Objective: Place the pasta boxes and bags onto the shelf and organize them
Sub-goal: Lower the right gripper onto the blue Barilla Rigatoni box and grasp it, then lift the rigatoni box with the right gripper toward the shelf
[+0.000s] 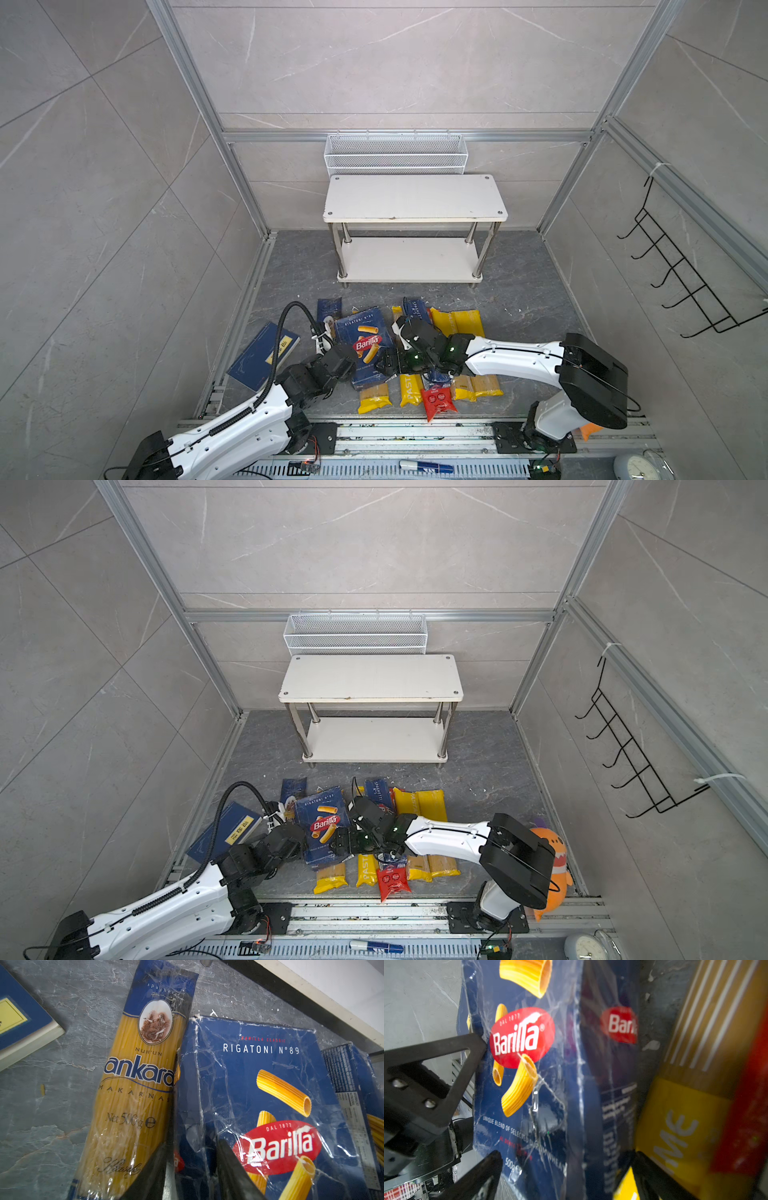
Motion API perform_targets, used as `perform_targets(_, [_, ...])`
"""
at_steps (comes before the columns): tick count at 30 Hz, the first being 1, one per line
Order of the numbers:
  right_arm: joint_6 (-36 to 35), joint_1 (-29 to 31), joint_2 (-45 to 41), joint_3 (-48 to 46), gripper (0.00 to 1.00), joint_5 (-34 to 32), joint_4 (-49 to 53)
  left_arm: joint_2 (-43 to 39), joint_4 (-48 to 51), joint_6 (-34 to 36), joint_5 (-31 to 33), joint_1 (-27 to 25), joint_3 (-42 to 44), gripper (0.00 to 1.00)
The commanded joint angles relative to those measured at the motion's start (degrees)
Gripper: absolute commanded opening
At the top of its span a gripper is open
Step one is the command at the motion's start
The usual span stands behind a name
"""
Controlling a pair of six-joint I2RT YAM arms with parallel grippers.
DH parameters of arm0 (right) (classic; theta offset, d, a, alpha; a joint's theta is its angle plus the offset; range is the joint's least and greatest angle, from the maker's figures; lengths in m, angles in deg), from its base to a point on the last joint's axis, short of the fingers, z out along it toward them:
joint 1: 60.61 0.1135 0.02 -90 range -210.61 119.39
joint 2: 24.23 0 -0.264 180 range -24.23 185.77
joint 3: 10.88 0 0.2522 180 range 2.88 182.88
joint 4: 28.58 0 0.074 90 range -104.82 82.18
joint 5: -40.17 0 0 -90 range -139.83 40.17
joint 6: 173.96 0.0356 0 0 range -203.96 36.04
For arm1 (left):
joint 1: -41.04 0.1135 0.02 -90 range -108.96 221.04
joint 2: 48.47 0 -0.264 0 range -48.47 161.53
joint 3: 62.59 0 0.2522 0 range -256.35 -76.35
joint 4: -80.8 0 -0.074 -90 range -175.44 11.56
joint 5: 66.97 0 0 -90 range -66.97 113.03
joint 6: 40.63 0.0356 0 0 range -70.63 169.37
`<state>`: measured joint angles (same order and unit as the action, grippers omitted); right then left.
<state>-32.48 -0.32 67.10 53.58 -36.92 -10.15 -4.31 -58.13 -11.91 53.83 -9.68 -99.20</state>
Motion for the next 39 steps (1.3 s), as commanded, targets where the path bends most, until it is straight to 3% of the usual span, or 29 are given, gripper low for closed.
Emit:
perform_targets(1, [-0.32,-0.65,2.00,0.29,0.99,-1.00,1.67,1.24,4.60,0.61,-2.69,0.75,2.53,0.36])
perform_targets(7, [-0.60,-0.92,1.36,-0.60,0.99,-2.54,4.11,1.20,3.25,0.28,-3.47,1.50,4.33,0.29])
perform_targets(13, [-0.06,-1.32,2.18,-2.47,0.99,2.20,-3.37,0.29,2.58,0.44,-5.05,1.80,5.10,0.29])
perform_targets(18, [-0.42,-1.32,4.94,-0.24,0.99,6.78,-8.32,-0.18,2.54,0.93,-5.03,1.93,4.84,0.29])
perform_targets(27, [-1.43,-1.32,9.17,5.83,0.93,8.00,-8.47,-0.22,1.76,1.51,-5.36,2.02,5.18,0.29])
perform_targets(35, [-1.22,-1.32,9.06,7.00,0.54,8.60,-8.58,-2.04,3.79,2.26,-4.73,2.03,4.12,0.34])
perform_targets(39, [0.03,-1.60,7.61,5.28,0.46,9.18,-11.07,-3.86,7.65,2.70,-4.00,2.03,1.98,0.38])
